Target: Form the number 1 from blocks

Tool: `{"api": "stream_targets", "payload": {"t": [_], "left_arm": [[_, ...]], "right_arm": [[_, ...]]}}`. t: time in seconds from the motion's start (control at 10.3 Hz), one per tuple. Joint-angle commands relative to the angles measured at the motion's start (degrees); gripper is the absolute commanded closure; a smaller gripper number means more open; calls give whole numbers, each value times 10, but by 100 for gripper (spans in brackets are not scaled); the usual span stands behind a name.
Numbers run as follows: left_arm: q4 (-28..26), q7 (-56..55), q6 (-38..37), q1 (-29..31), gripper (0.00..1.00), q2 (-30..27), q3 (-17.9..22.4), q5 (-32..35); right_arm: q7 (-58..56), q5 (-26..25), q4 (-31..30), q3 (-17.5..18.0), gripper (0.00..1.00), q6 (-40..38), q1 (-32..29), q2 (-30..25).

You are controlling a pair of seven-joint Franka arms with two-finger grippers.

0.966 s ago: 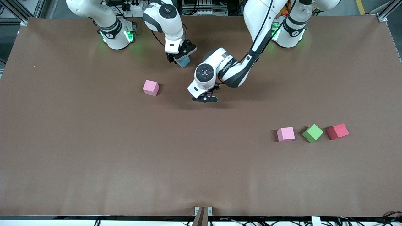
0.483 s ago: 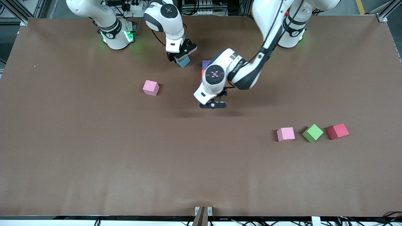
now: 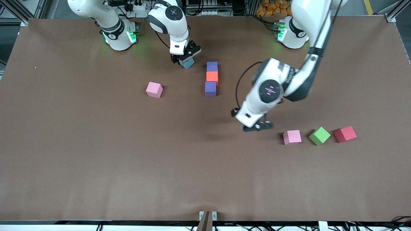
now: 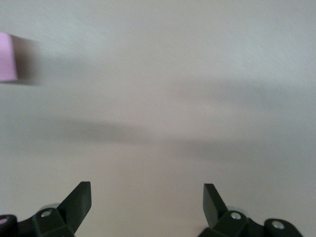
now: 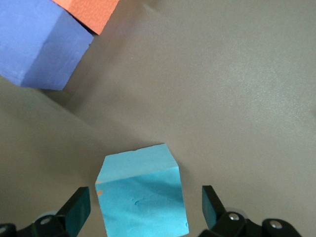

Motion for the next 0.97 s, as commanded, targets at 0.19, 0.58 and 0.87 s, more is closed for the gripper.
{"api": "stream_targets", "payload": {"t": [0.19, 0.58, 0.87], "left_arm": [[-1, 101, -4, 39, 0, -1, 22, 17], [2, 149, -3, 56, 0, 1, 37, 73], [2, 150, 2, 67, 0, 14, 37, 73]], "right_arm": [[-4, 2, -1, -3, 0, 8, 1, 6], [1, 2, 8, -3, 38, 36, 4, 32], [54, 7, 25, -2, 72, 35, 6, 32]]}}
